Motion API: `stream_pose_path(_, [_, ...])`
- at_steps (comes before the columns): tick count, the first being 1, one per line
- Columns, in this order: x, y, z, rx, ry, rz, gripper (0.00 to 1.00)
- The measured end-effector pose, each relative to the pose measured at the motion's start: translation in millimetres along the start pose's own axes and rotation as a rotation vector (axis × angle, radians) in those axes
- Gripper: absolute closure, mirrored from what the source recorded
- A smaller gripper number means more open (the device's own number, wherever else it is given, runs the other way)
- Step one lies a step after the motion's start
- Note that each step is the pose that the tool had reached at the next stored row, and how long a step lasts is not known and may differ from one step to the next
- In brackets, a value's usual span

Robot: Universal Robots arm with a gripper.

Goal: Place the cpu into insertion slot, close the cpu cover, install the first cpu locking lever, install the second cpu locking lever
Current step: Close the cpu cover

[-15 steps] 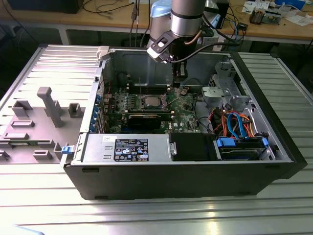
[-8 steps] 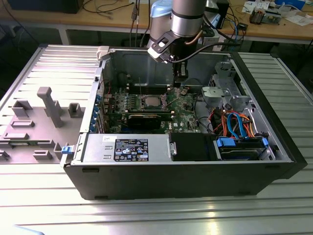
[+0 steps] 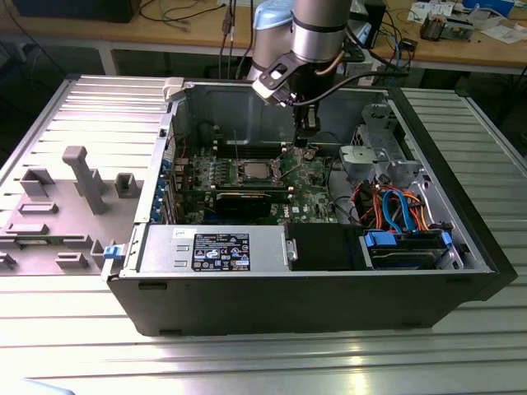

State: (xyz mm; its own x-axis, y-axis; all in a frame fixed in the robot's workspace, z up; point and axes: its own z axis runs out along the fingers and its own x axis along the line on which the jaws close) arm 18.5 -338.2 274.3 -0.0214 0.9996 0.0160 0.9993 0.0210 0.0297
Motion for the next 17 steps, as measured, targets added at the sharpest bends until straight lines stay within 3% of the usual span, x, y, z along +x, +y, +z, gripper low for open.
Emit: stream_pose_path(17, [-0.1, 9.2, 0.3, 0.0000, 0.0000, 0.000, 0.89])
